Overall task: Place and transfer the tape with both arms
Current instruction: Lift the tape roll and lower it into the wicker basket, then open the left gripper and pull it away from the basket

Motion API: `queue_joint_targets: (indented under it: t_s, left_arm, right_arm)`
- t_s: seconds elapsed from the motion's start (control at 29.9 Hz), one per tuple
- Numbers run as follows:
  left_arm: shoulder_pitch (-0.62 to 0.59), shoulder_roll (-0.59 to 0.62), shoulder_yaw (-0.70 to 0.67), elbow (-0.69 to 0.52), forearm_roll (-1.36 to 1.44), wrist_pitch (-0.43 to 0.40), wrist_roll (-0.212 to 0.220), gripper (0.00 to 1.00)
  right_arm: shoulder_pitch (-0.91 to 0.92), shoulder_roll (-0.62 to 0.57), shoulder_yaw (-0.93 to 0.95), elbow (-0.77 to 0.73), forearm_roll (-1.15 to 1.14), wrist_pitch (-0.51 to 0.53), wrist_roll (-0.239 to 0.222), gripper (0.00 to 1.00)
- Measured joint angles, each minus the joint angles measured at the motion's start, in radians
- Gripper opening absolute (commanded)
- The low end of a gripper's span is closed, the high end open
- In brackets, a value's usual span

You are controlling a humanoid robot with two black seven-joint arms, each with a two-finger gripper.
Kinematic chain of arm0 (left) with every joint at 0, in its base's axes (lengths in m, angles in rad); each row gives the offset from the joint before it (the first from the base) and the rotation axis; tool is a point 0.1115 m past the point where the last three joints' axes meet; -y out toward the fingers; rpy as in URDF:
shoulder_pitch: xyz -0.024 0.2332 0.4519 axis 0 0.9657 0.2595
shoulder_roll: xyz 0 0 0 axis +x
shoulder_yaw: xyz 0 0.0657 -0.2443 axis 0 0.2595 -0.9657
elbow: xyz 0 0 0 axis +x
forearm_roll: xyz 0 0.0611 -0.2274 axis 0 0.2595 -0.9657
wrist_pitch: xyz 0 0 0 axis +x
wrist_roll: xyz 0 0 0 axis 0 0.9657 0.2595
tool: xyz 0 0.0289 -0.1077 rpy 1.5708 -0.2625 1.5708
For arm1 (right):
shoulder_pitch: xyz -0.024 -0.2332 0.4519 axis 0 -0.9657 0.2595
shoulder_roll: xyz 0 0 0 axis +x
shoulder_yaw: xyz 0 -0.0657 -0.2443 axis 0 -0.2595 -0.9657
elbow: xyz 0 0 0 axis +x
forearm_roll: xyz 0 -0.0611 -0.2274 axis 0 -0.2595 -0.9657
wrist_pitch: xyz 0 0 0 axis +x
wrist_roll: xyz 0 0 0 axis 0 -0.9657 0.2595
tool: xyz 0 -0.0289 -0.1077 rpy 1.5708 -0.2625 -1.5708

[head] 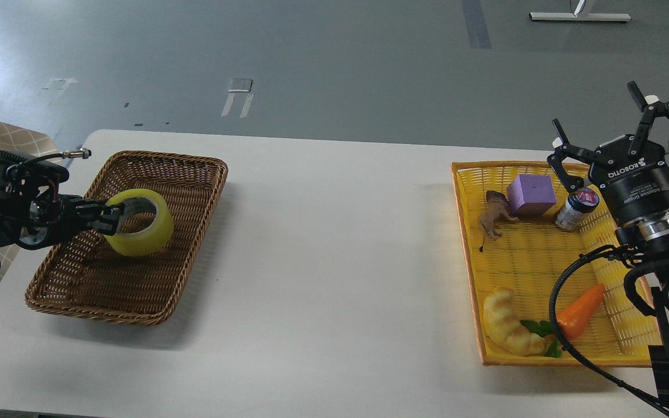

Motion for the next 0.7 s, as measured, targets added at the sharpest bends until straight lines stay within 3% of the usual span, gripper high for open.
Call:
queue_joint_targets:
  t_s: [0.27,0.33,0.37,0.43,0.7]
  left_arm:
    - [0.036,0.002,0.0,0.0,-0.01,0.027,0.0,0.0]
    - [0.037,0.009,0.0,0.0,-0.013,0.028,0.0,0.43]
    - [0.037,0.012,-0.001,0.0,-0.014,0.029,0.001,0.53]
    - [0.037,0.016,-0.006,0.0,-0.022,0.029,0.001,0.62]
    - [0.035,0.02,-0.003,-0.011,-0.097,0.029,0.0,0.72]
  right_arm:
    - [0.0,0.0,0.0,0.001,0.0,0.0,0.0,1.0]
    - [0.0,0.001,0.0,0.001,0.0,0.0,0.0,1.0]
    - [0.0,0.001,0.0,0.001,0.0,0.0,0.0,1.0]
    - [0.0,0.001,0.0,0.001,0.0,0.0,0.0,1.0]
    - [0.0,0.001,0.0,0.0,0.0,0.0,0.0,1.0]
